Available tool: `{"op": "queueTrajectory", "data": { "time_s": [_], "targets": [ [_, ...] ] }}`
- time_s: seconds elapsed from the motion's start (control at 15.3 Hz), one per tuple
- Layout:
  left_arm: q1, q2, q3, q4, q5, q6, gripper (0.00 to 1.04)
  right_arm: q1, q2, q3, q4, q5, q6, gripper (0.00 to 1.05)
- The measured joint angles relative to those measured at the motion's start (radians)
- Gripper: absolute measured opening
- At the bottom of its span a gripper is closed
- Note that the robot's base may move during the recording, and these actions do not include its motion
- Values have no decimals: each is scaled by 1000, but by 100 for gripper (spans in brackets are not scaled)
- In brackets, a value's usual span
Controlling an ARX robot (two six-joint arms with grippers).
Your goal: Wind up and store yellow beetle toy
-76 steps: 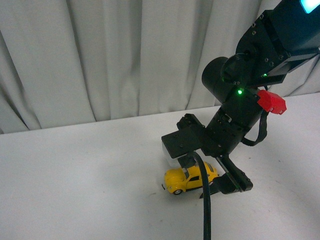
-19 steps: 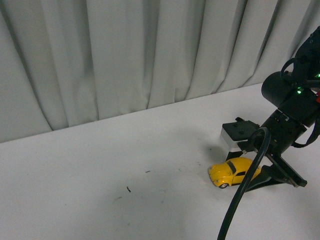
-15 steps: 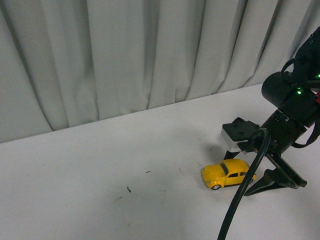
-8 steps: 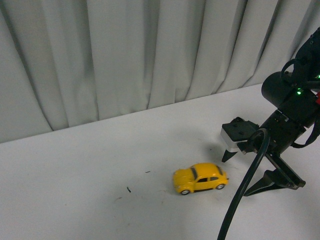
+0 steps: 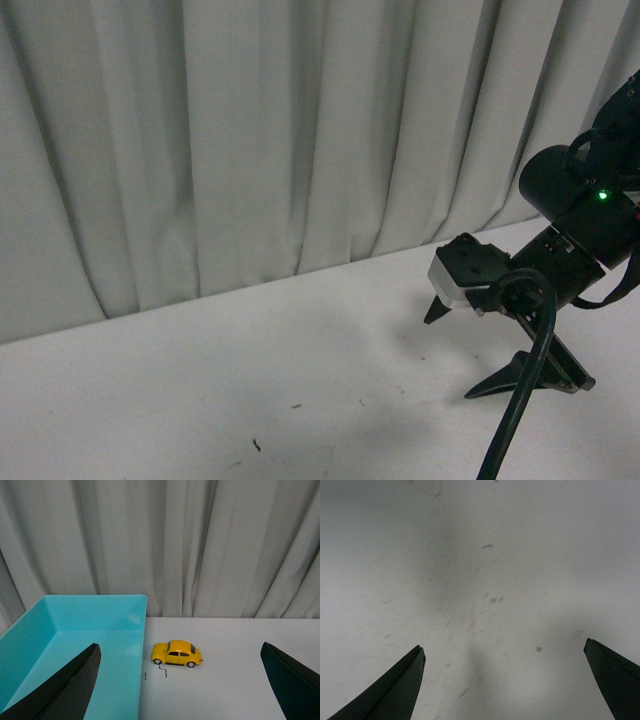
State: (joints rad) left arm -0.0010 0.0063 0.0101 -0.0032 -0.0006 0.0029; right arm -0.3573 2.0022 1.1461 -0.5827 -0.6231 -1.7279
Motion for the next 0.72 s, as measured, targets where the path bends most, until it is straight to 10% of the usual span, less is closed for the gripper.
{"op": "queueTrajectory", "data": {
  "time_s": [0.46,0.72],
  "targets": [
    [0,0,0,0,0,0,98,53,-253,9,210,-149,231,98],
    [0,0,0,0,0,0,98,62,-565,-107,637,-308,641,98]
  ]
}}
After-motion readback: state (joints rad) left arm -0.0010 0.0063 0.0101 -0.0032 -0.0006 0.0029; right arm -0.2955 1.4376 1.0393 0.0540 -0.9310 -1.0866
